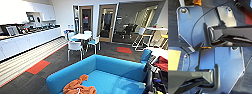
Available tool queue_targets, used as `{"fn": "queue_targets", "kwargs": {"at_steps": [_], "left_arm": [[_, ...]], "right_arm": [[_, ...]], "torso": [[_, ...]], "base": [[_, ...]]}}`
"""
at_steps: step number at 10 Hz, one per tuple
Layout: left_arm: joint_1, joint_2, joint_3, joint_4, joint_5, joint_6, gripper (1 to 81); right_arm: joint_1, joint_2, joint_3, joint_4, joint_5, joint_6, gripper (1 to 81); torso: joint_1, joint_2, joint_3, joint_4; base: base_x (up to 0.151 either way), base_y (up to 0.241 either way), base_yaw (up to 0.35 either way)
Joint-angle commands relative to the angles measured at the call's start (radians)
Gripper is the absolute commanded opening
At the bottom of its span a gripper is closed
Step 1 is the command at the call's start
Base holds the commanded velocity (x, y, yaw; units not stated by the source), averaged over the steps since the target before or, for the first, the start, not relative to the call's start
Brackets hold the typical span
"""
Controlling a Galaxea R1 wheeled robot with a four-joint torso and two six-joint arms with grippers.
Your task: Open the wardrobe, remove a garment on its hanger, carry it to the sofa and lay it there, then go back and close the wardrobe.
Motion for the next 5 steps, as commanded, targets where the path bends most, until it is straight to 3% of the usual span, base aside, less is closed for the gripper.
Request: {"fn": "queue_targets", "kwargs": {"at_steps": [1, 2, 5], "left_arm": [[-0.033, -0.002, 0.001, 0.007, 0.034, -0.002, 81.1], [-0.033, -0.002, 0.001, 0.007, 0.034, -0.002, 81.1], [-0.033, 0.0, 0.001, 0.01, 0.035, 0.0, 81.1]], "right_arm": [[0.016, 0.01, 0.0, -0.003, -0.062, -0.003, 81.1], [0.016, 0.014, -0.006, -0.003, -0.064, -0.003, 81.1], [0.016, 0.02, -0.027, -0.003, -0.064, -0.002, 81.1]], "torso": [[0.001, 0.0, 0.0, 0.0], [0.001, 0.0, 0.0, 0.0], [0.002, 0.001, 0.0, 0.0]], "base": [[0.0, 0.0, 0.0], [0.0, 0.0, 0.0], [-0.072, 0.0, 0.0]]}}
